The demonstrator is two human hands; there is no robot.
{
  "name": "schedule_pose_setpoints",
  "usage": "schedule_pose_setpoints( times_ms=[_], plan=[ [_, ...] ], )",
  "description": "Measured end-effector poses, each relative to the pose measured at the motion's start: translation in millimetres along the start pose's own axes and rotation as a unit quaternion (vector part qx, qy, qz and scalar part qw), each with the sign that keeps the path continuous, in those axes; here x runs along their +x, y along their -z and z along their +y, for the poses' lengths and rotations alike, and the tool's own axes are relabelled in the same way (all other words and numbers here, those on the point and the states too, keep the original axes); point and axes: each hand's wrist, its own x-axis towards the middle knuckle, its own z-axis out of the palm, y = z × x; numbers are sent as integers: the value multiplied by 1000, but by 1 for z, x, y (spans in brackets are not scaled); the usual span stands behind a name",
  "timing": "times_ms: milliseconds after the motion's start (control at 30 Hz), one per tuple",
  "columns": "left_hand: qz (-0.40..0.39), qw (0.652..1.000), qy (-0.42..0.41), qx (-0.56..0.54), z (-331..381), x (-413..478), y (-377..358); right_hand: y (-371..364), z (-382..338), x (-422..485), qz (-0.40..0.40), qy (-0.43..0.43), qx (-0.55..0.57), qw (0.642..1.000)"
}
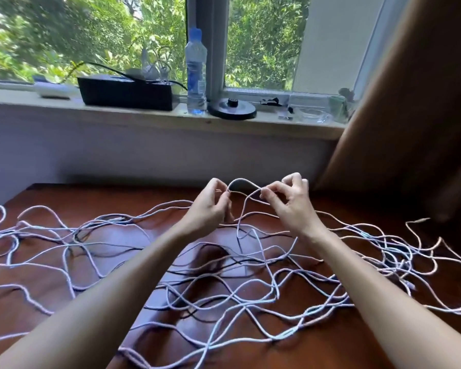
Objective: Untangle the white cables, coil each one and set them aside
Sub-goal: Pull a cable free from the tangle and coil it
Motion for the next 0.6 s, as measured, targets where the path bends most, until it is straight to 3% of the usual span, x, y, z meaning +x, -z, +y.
schedule_pose_setpoints(
  times_ms=[67, 200, 400, 600],
  plan=[
    [15, 1000, 11, -14, 0, 1, 2, 3, -5, 6, -3, 14, 7, 1000],
    [37, 999, 31, -1, 3, 3, 1, 12, -16, 12, -69, -1, 132, 989],
    [20, 999, 47, -17, 22, -24, -8, 25, -35, -13, -55, 15, 158, 986],
    [63, 970, 98, -213, 45, -52, -15, 38, -40, -45, -91, -12, 143, 986]
  ],
)
